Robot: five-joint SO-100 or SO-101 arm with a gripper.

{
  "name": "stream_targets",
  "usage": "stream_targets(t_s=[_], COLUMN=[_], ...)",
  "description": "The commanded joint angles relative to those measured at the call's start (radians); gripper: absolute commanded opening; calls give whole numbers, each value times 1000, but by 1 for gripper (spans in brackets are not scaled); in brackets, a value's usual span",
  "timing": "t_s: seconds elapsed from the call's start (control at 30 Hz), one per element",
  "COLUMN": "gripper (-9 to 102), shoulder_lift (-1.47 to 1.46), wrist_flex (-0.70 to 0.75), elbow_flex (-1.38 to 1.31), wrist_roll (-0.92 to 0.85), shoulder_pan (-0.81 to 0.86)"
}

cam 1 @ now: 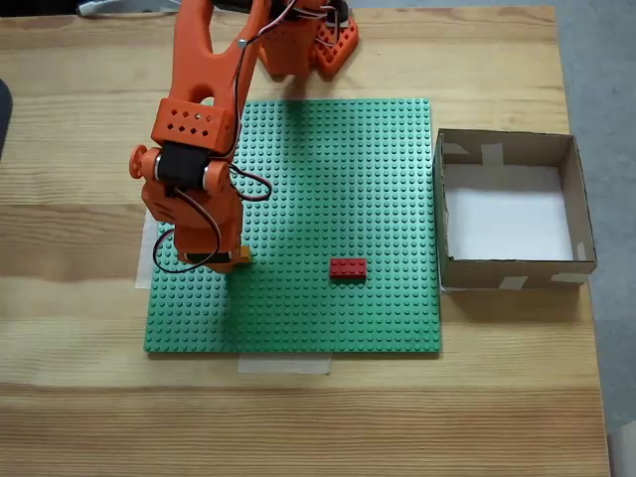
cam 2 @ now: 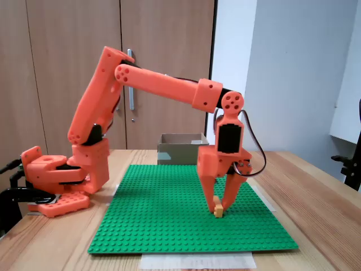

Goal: Pick the yellow lego block and put it in the box.

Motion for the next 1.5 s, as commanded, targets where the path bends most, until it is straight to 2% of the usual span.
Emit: stream_targets(t_s=[0.0,0.33,0.9,1.2,1.47], gripper=[-1,-1,-1,-1,-1], shoulder_lift=[17,44,465,884,919], wrist_flex=[12,49,38,-97,-150], elbow_flex=[-23,-34,187,410,417], wrist_roll=[-3,-3,0,9,11], shoulder_pan=[5,8,23,-12,-130])
